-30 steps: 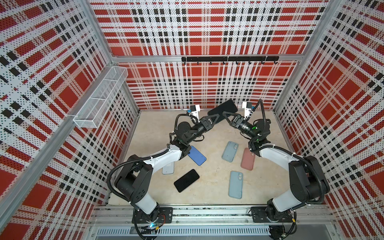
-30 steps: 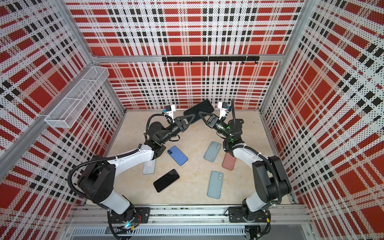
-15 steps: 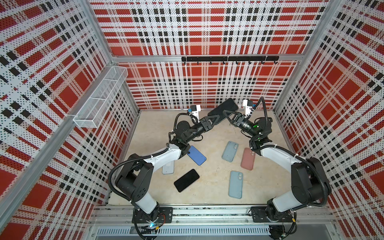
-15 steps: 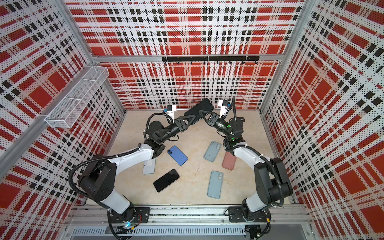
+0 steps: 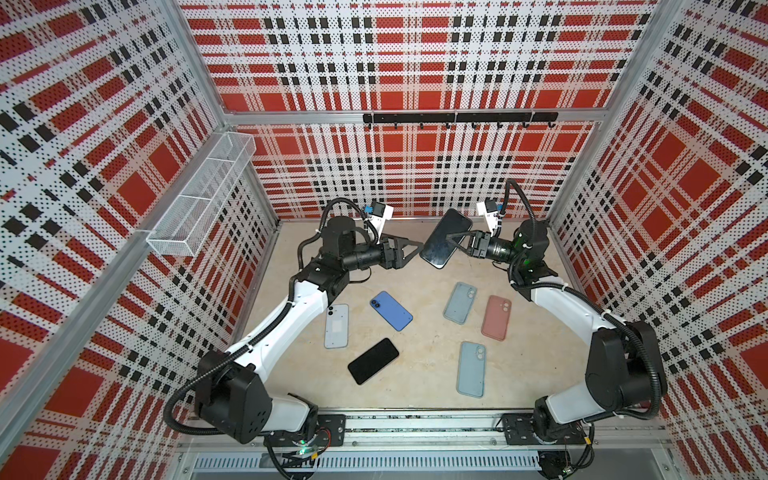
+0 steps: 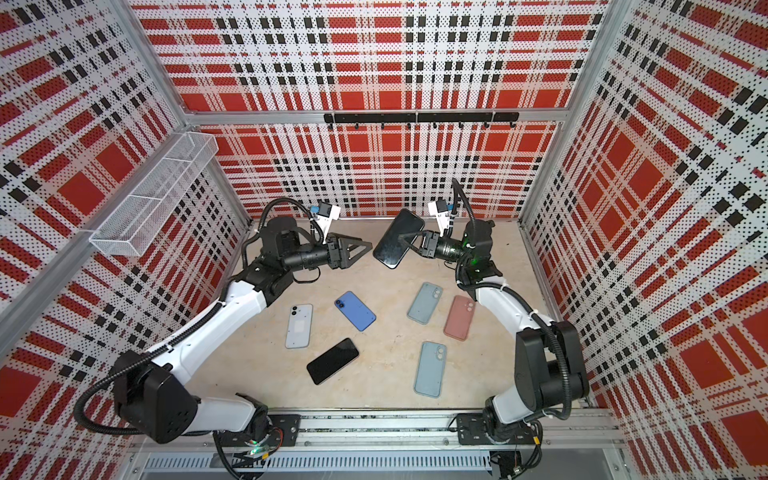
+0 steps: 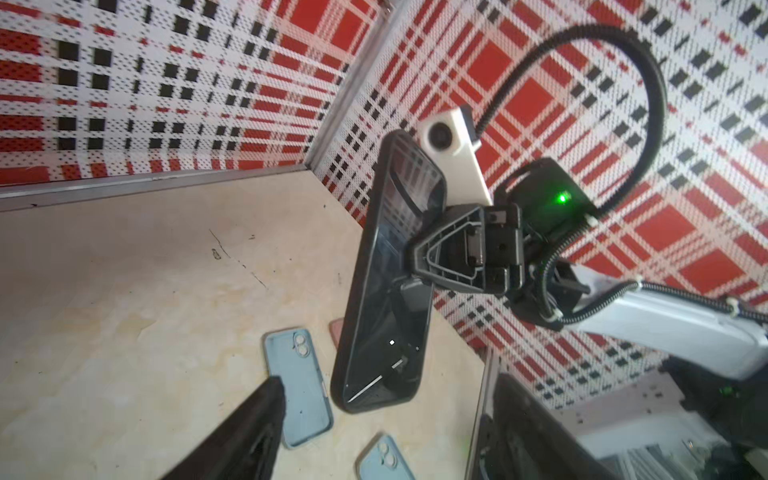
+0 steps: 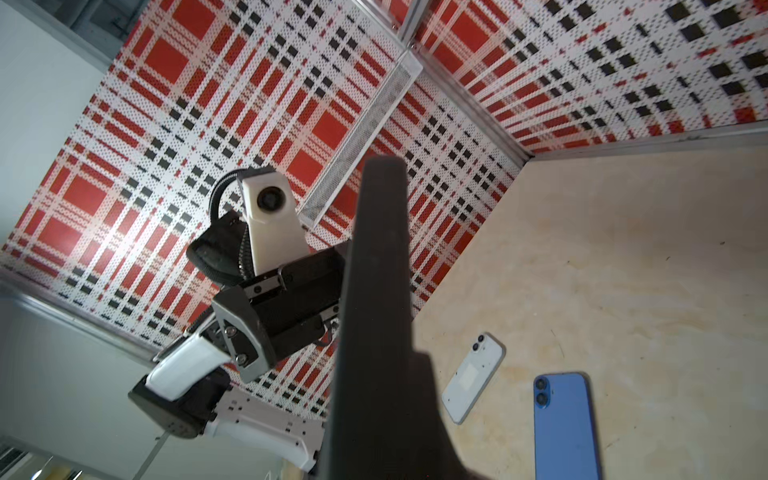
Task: Put the phone into the phone case
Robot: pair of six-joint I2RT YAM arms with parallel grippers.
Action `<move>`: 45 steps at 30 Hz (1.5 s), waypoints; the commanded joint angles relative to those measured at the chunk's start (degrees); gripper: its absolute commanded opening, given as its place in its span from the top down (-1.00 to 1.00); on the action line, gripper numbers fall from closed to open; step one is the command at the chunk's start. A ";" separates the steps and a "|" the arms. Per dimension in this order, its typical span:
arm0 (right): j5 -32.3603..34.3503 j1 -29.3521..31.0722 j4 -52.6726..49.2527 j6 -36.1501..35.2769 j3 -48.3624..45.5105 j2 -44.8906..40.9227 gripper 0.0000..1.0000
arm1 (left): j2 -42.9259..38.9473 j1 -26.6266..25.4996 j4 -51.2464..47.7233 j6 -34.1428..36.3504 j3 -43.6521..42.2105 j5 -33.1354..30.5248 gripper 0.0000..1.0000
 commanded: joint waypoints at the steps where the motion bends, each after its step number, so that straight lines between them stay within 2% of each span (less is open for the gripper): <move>1: -7.40 0.24 2.59 -1.42 2.51 -1.23 1.00 | 2.83 -1.11 -9.09 6.64 1.18 5.58 -0.59; 6: -11.27 1.30 10.40 3.47 1.60 0.27 1.00 | 5.84 -1.91 -5.09 5.06 1.10 8.70 -0.41; 9: -12.75 1.66 18.21 8.99 1.06 2.18 1.00 | 7.57 -2.13 -2.47 2.59 1.13 11.46 -0.18; 15: -14.02 1.56 32.89 20.11 0.78 6.99 1.00 | 7.38 -2.97 -1.14 1.68 1.34 12.60 0.26; 20: -13.65 1.53 35.98 22.11 1.34 9.32 1.00 | 7.51 -3.05 -1.12 1.34 1.44 12.81 0.58; 23: -13.37 1.58 32.07 18.95 1.47 9.18 1.00 | 7.67 -3.09 -1.13 1.17 1.35 12.64 0.77; 26: -12.13 1.37 24.15 12.51 1.59 8.02 1.00 | 7.81 -2.97 -1.06 0.92 1.39 12.33 0.90; 30: -8.64 0.58 6.63 -0.38 2.67 5.25 0.97 | 7.40 -2.75 -0.61 -0.19 1.17 11.00 1.00; 31: -6.68 0.31 -0.44 -5.09 3.36 4.33 0.80 | 7.15 -2.42 -0.11 -0.82 0.88 10.38 1.00; 32: -4.79 0.13 -6.94 -9.68 4.27 3.42 0.73 | 6.88 -2.19 0.94 -1.88 0.55 9.85 1.00; 35: 3.50 0.07 -27.13 -23.28 8.07 1.37 0.20 | 6.45 -0.56 6.36 -6.64 -1.37 8.36 1.00; 38: 11.56 -0.42 -35.49 -27.28 9.60 0.38 -0.11 | 6.94 1.01 11.23 -11.00 -2.73 6.09 1.00; 45: 26.96 -1.24 -41.17 -29.98 5.64 -3.99 -0.20 | 13.37 4.74 11.35 -14.46 -1.45 1.69 1.00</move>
